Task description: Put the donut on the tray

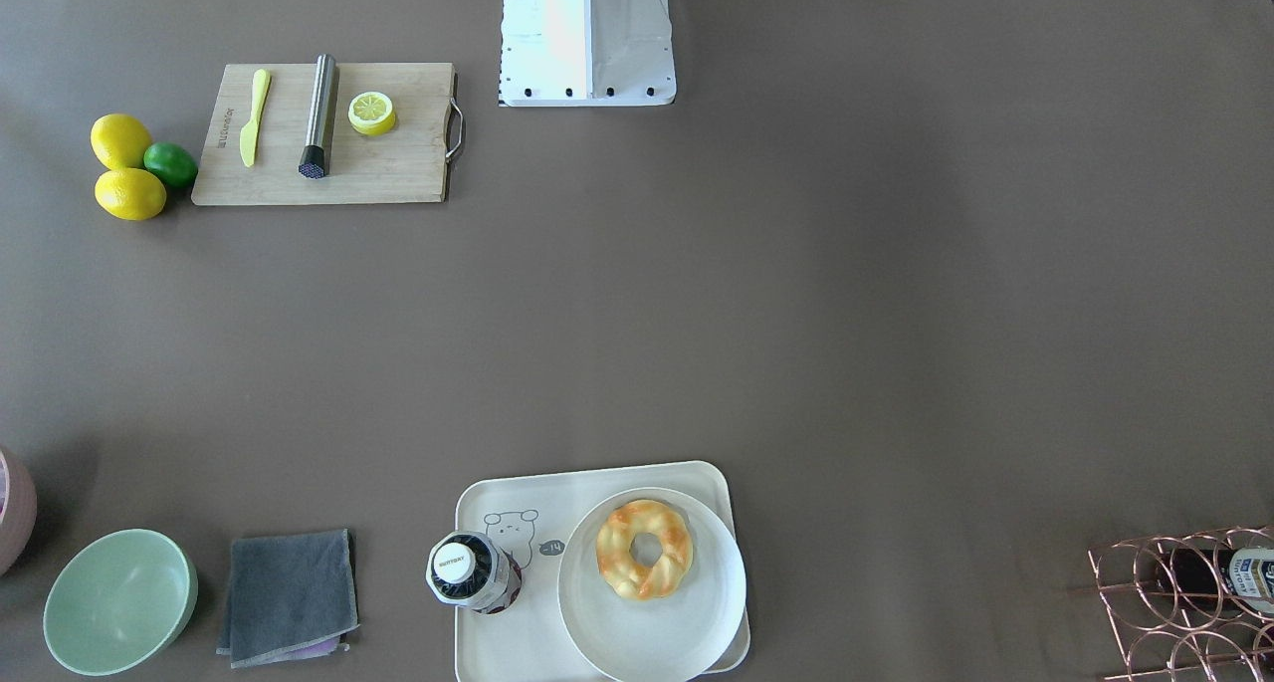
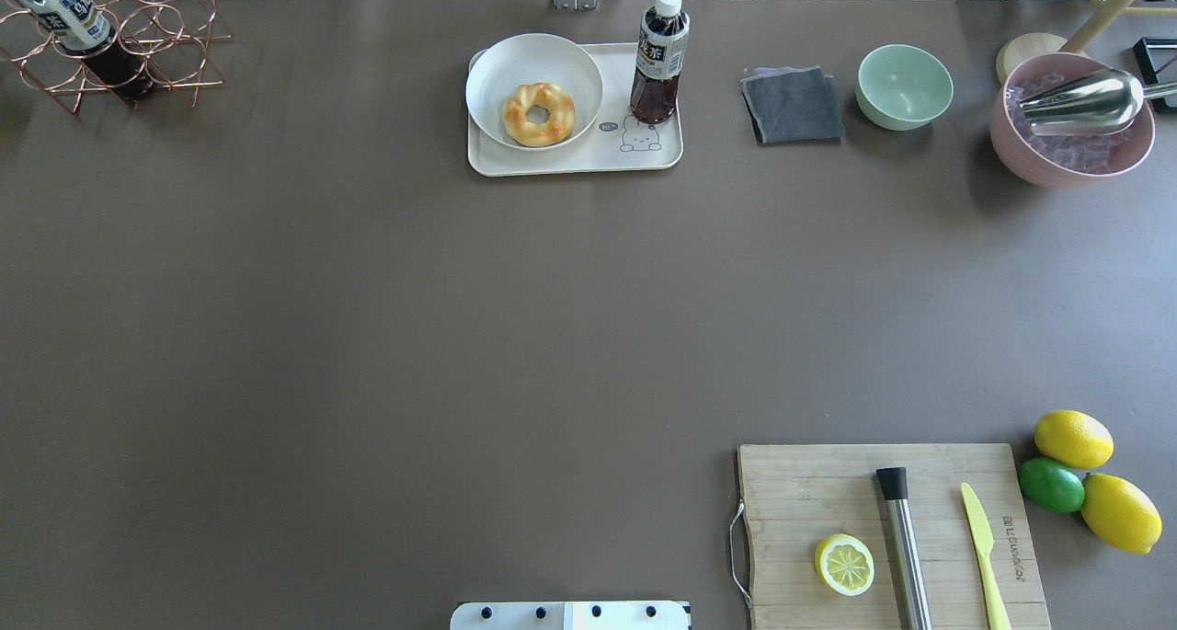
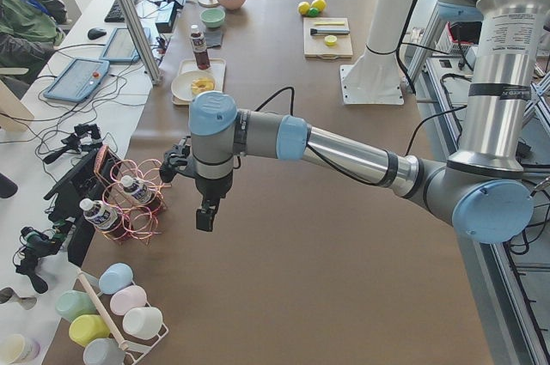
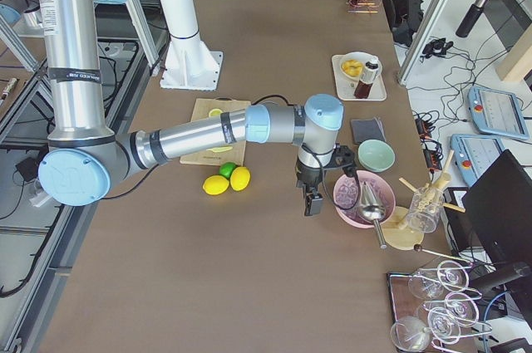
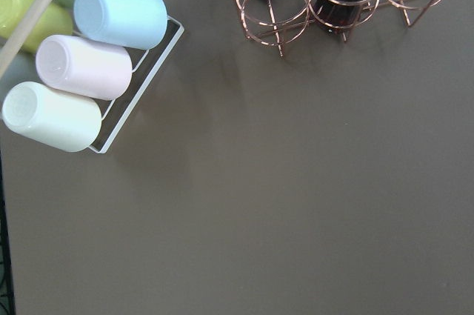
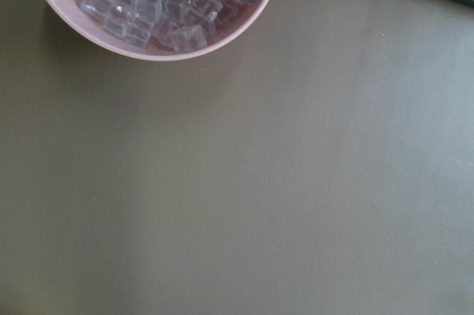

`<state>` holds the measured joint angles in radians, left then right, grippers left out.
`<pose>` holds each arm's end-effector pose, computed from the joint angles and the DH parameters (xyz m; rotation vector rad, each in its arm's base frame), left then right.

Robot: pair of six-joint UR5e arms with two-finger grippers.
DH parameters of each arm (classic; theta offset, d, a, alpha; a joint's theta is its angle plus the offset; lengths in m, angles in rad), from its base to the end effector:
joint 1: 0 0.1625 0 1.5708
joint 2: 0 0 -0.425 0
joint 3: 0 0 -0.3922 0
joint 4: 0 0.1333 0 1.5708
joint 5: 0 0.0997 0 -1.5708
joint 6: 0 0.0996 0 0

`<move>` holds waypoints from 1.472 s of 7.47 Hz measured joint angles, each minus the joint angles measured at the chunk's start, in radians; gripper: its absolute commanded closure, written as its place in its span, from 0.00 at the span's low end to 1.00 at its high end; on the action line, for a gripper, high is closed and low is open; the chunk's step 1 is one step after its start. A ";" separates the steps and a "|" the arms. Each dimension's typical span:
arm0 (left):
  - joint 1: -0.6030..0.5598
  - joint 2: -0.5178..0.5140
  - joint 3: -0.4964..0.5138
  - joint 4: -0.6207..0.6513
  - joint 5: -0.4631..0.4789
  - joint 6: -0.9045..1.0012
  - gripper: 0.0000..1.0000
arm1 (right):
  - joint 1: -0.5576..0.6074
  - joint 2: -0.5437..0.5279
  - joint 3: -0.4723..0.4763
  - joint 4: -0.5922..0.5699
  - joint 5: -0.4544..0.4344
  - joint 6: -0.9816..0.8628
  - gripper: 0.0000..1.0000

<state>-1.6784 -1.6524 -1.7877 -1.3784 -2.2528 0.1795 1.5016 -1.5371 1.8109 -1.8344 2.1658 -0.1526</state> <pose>-0.1256 -0.5063 0.5371 0.1985 0.6600 0.1052 0.0432 -0.4966 0.5627 0.0348 -0.5953 -0.2182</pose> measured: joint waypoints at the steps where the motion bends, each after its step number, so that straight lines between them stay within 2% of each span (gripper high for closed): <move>1: -0.021 0.029 0.008 -0.002 0.003 0.032 0.01 | 0.020 -0.040 -0.007 0.002 -0.002 -0.020 0.00; 5: -0.033 0.119 0.031 -0.013 -0.019 0.043 0.01 | 0.040 -0.099 -0.065 0.003 0.015 -0.021 0.00; 9: -0.034 0.127 0.054 -0.024 -0.026 0.045 0.01 | 0.059 -0.120 -0.072 0.014 0.062 -0.019 0.00; 11: -0.032 0.128 0.055 -0.045 -0.024 0.044 0.01 | 0.076 -0.121 -0.107 0.080 0.076 -0.018 0.00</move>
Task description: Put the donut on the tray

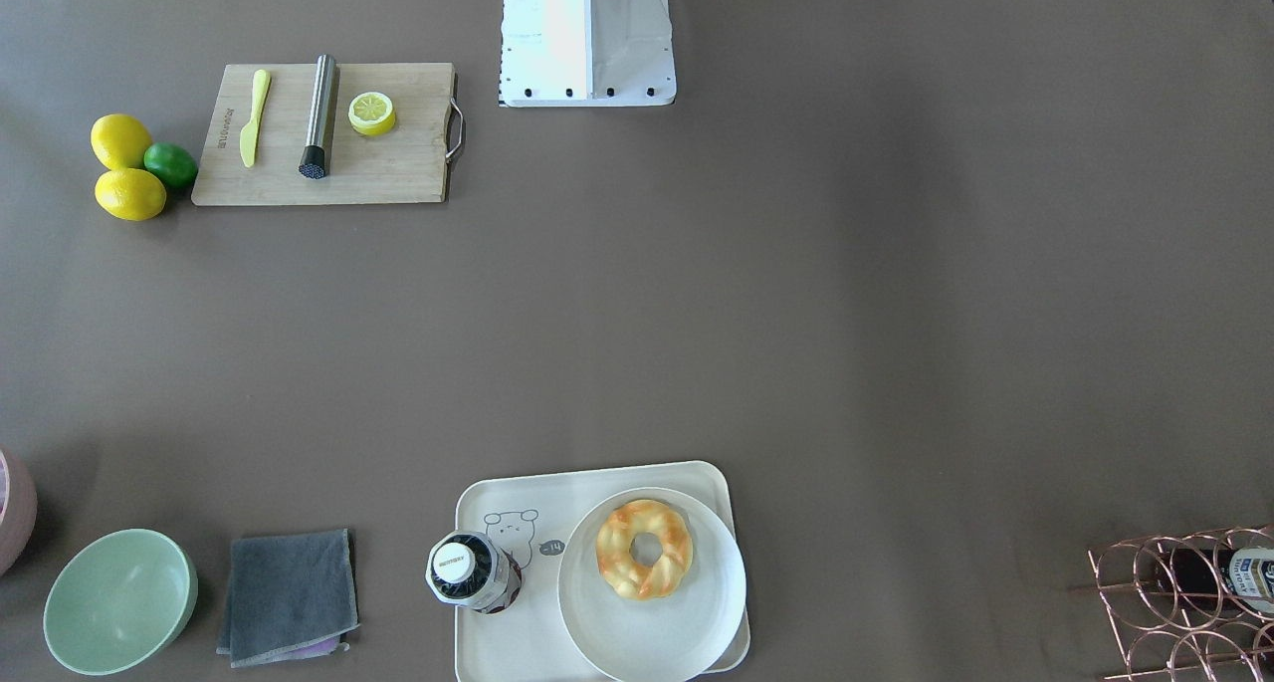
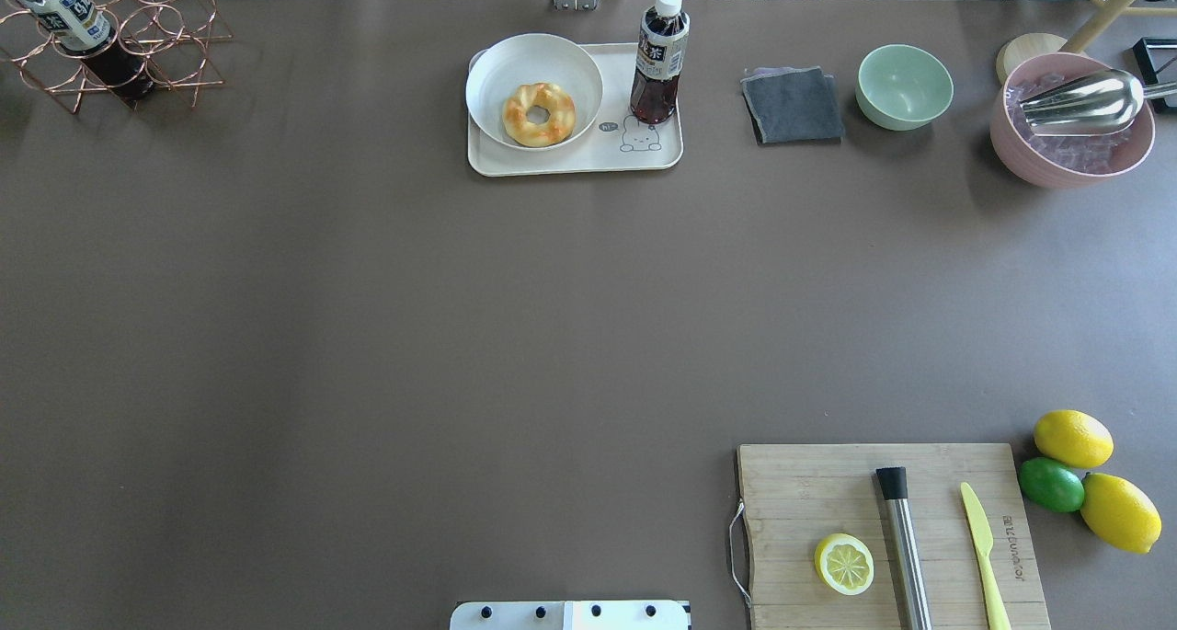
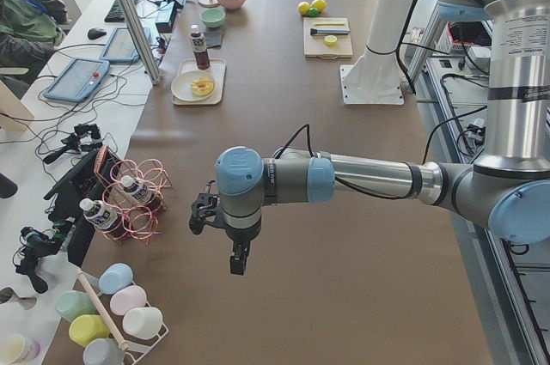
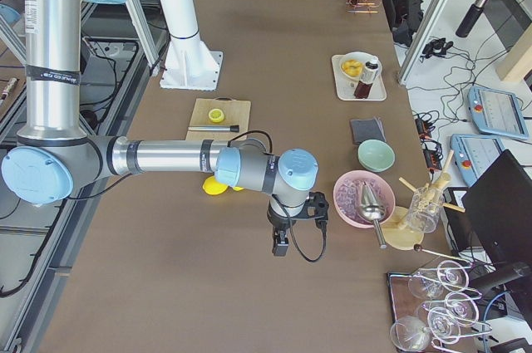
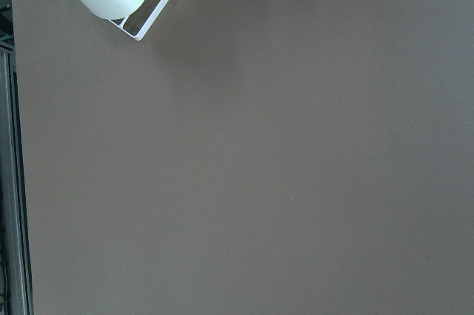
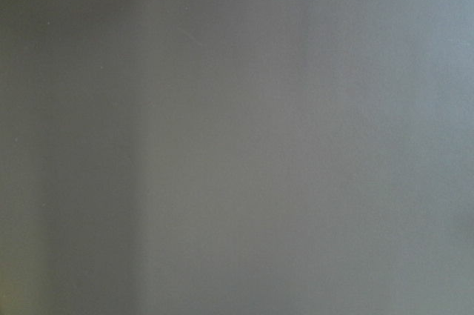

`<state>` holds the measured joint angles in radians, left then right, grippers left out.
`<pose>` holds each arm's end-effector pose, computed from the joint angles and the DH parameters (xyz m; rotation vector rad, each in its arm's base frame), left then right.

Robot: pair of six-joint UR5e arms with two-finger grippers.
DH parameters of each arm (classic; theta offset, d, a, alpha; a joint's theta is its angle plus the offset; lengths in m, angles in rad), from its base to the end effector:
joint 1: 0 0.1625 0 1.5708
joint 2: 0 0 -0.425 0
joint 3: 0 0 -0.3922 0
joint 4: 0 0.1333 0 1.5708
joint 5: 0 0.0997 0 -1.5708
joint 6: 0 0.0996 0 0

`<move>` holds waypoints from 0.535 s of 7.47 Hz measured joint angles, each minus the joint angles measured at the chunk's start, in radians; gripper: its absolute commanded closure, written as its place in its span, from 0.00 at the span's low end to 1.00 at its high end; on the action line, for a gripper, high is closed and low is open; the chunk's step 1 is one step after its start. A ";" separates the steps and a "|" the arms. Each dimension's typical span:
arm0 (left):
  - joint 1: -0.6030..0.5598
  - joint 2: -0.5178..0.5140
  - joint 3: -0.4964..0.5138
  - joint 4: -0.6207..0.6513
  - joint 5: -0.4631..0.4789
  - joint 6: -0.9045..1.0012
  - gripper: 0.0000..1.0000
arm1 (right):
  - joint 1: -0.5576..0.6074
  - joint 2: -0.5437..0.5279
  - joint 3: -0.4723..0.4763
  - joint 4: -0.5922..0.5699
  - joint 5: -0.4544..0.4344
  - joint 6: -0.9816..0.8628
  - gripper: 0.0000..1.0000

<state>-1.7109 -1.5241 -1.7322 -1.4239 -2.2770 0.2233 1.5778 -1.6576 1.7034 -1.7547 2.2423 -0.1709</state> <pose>-0.1332 -0.4528 0.6211 0.0973 0.7002 0.0683 0.0744 -0.4424 0.6589 -0.0728 -0.6799 -0.1111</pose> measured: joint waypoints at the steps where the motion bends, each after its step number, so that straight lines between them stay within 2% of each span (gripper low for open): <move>1: 0.002 0.004 0.000 -0.016 0.002 -0.001 0.01 | 0.005 0.000 -0.019 0.027 0.004 0.000 0.00; 4: 0.006 0.017 0.000 -0.072 -0.001 0.003 0.01 | 0.009 -0.005 -0.035 0.052 0.009 -0.001 0.00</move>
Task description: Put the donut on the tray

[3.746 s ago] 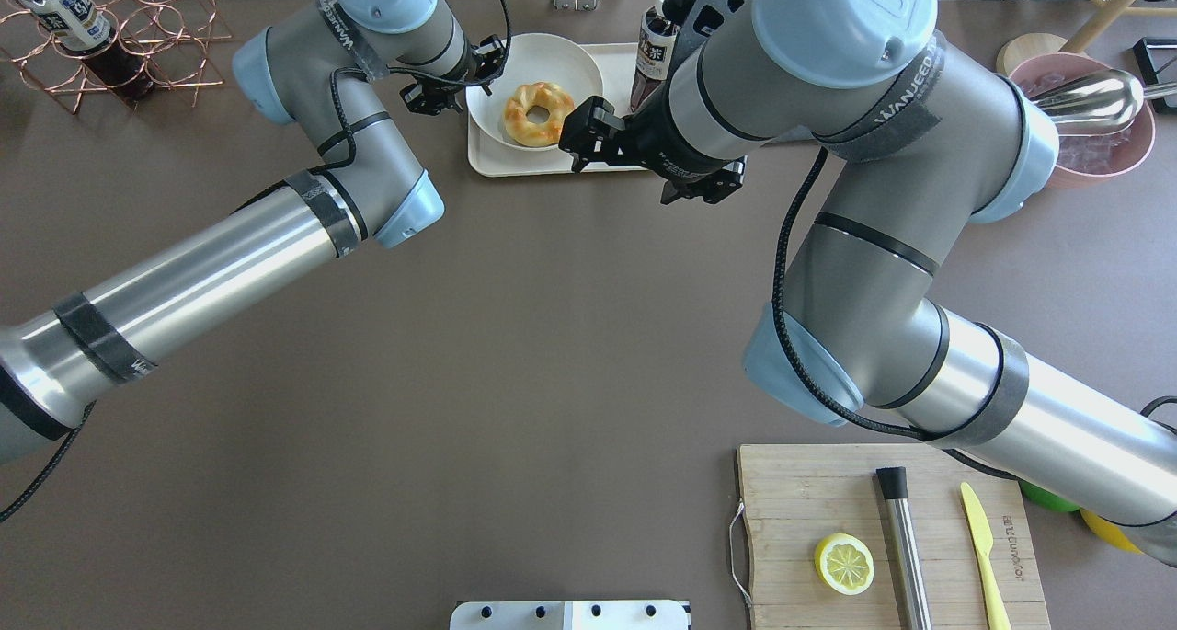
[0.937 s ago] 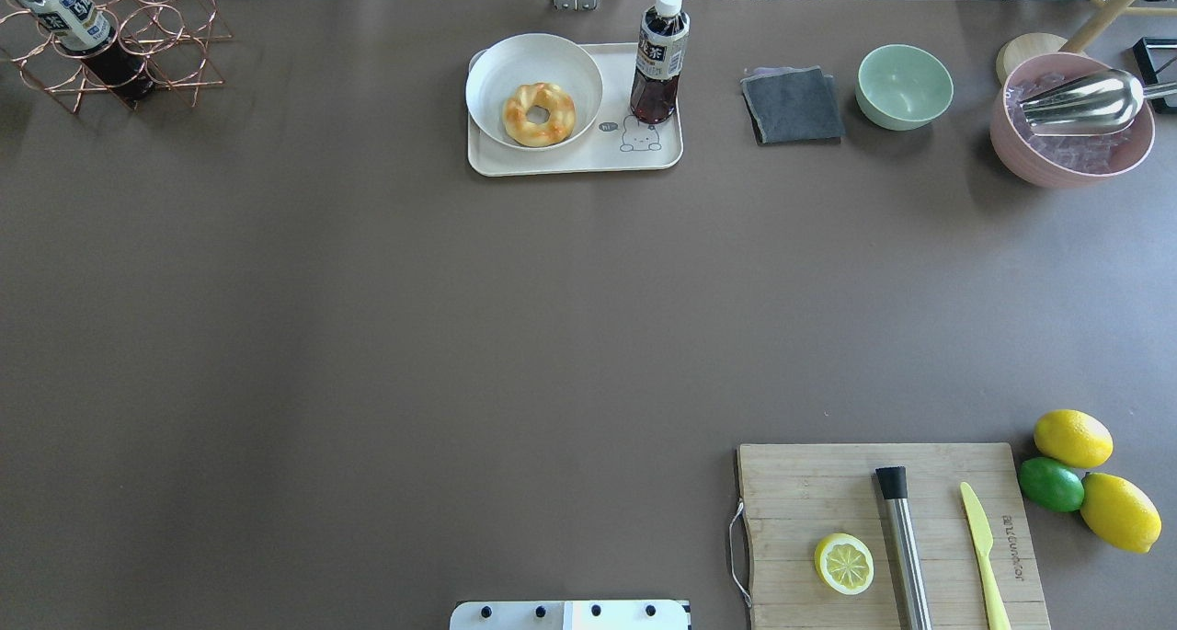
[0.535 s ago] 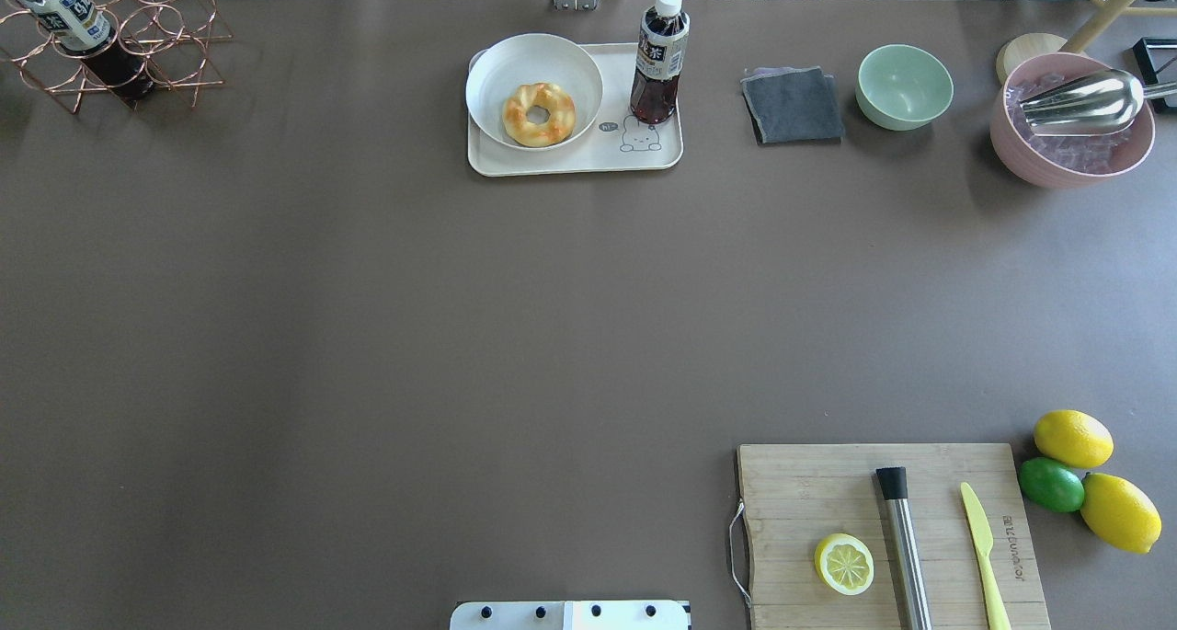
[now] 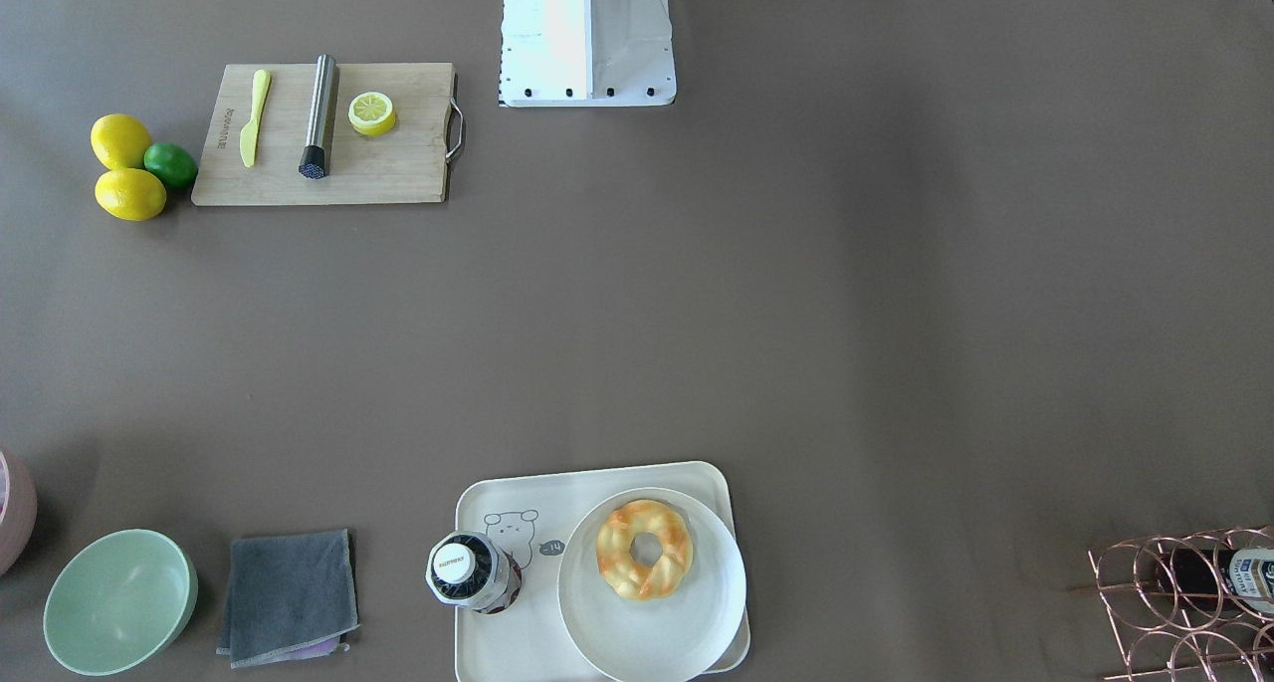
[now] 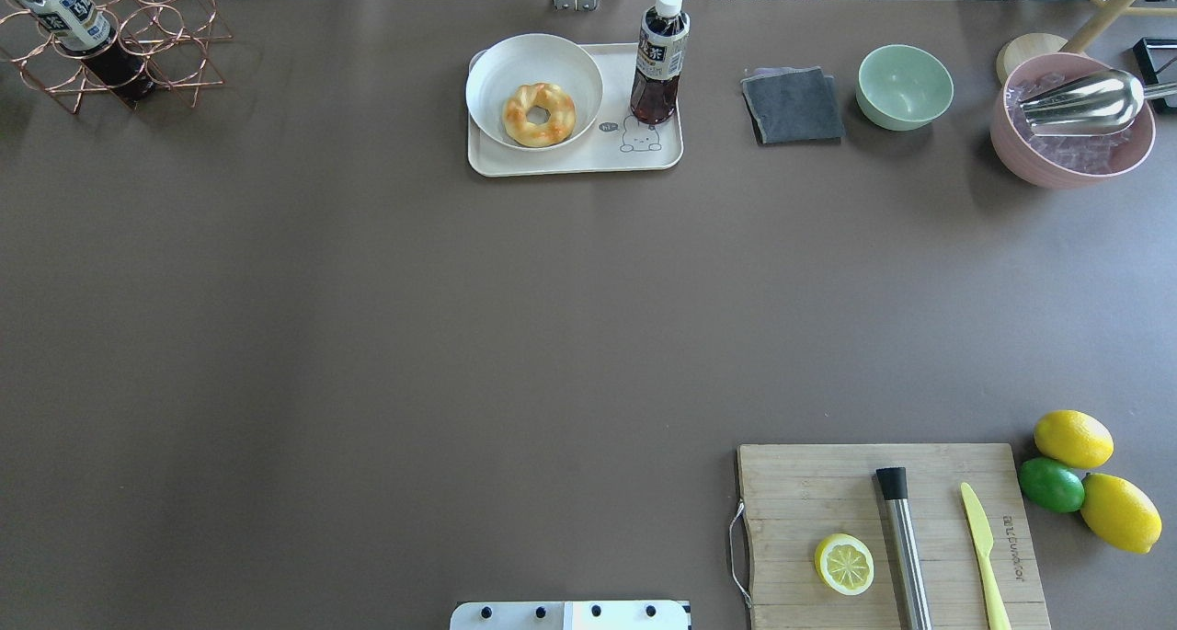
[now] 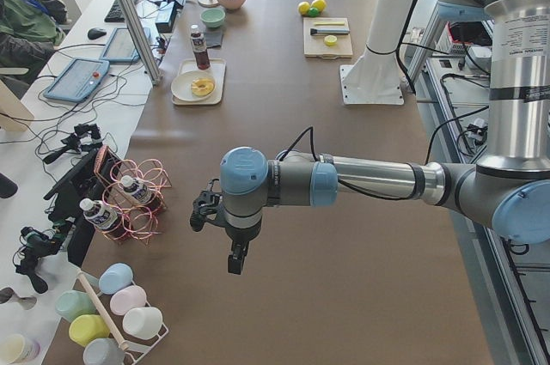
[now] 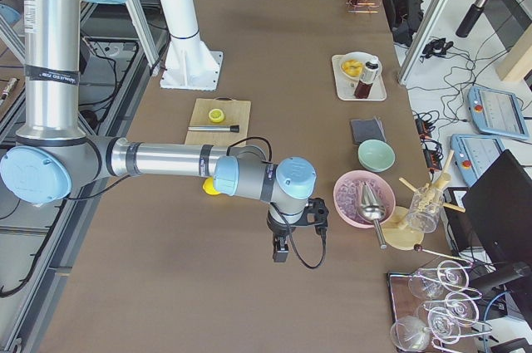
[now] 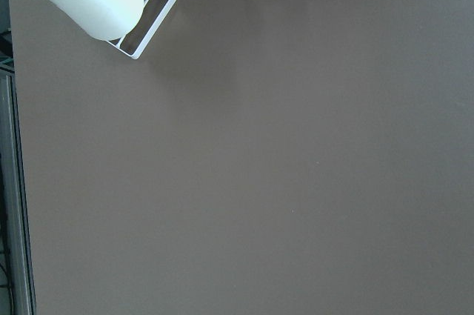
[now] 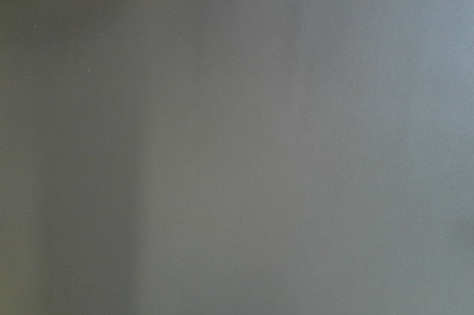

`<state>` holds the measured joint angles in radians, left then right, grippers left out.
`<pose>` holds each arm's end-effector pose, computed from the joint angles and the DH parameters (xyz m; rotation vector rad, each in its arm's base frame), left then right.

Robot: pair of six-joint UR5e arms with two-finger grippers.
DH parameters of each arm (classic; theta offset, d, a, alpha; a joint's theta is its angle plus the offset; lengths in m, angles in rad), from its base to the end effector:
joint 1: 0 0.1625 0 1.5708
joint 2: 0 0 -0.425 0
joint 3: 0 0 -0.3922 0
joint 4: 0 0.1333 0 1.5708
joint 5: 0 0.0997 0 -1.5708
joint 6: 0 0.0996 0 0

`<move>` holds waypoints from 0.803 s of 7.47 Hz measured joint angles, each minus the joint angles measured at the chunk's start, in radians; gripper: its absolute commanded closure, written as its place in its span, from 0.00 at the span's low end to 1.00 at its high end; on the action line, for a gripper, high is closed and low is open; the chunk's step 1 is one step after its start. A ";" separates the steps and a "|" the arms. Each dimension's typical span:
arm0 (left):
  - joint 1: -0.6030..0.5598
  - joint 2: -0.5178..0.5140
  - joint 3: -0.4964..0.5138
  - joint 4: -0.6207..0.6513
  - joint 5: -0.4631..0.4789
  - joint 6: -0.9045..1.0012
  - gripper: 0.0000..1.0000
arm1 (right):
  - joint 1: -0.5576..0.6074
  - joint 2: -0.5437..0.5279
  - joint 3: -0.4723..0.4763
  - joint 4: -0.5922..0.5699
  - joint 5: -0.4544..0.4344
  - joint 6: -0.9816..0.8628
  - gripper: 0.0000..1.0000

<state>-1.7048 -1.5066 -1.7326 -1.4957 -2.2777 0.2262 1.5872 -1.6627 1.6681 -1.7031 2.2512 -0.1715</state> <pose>-0.1300 -0.4511 0.6219 0.1479 0.6919 0.0963 0.0779 -0.4411 0.6730 -0.0577 -0.6882 -0.1057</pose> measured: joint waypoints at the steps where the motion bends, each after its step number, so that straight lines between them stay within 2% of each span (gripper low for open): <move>1: 0.000 0.007 0.003 -0.019 0.000 0.001 0.01 | 0.000 -0.001 0.000 0.001 0.000 0.000 0.00; 6: 0.001 0.019 0.038 -0.037 0.006 -0.002 0.01 | 0.000 -0.002 0.004 0.002 0.001 0.000 0.00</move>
